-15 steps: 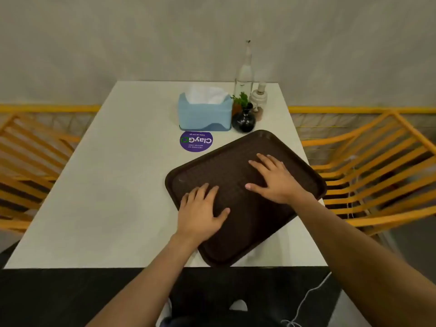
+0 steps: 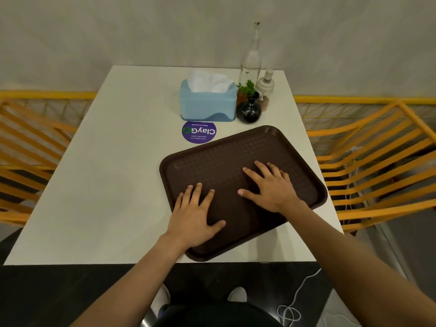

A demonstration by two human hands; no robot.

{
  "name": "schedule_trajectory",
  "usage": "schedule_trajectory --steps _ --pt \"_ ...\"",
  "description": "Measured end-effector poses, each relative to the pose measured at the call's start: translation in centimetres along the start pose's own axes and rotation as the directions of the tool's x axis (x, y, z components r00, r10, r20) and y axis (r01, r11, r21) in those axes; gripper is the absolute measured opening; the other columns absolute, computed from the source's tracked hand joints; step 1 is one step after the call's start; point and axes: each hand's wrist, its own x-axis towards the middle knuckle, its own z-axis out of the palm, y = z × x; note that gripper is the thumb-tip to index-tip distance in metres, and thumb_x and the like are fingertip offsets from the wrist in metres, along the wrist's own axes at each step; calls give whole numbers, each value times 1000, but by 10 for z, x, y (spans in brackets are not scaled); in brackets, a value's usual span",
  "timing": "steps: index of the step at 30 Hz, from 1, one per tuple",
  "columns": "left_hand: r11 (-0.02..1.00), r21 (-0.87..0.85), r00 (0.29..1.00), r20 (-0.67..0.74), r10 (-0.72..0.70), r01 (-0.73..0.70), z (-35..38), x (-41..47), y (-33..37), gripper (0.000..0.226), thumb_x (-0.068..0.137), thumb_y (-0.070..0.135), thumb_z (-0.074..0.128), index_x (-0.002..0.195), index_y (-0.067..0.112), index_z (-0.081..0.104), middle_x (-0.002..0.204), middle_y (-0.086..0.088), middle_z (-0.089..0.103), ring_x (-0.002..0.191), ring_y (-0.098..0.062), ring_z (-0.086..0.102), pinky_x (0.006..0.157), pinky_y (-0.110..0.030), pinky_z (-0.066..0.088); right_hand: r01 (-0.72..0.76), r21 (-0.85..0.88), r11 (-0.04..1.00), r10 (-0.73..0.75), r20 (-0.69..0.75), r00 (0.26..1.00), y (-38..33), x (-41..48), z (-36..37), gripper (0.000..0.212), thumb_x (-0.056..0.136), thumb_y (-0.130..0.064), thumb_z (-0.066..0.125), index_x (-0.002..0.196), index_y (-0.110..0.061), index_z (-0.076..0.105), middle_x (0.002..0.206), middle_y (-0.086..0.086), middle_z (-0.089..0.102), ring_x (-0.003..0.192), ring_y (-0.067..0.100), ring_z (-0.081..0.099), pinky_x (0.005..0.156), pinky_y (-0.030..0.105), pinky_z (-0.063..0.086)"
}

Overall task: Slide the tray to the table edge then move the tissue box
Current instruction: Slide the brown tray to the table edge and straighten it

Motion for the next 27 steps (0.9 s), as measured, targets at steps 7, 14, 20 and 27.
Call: schedule_trajectory --steps 7,14,20,27 --pt "984 -73 985 -33 -168 165 -8 -16 -15 82 91 70 27 159 25 14 166 -8 17 150 -30 16 116 -52 24 -134 -87 987 127 -79 989 -76 -10 4 85 82 -89 19 149 -39 35 150 7 39 129 38 40 98 57 39" --pt "969 -52 970 15 -241 241 -5 -23 -62 97 82 87 13 159 30 3 169 -8 -3 154 -33 -7 119 -62 4 -20 49 999 31 -230 973 -101 13 -21 36 100 -49 46 112 -24 68 113 -1 60 107 25 55 87 44 48" --pt "980 -45 981 7 -192 192 -11 -26 -101 99 80 89 21 159 32 3 169 -6 -4 154 -32 -10 119 -60 0 79 68 995 -58 -269 961 -106 48 -31 32 99 -30 55 129 -21 61 132 4 53 120 27 48 94 47 47" --pt "991 -107 997 1 -75 75 -24 -23 -143 95 85 84 28 161 32 4 169 -3 -7 153 -25 -15 121 -53 -7 42 -43 998 -47 -134 990 -118 82 -37 42 104 -31 45 145 -20 45 140 9 51 124 33 46 93 48 49"
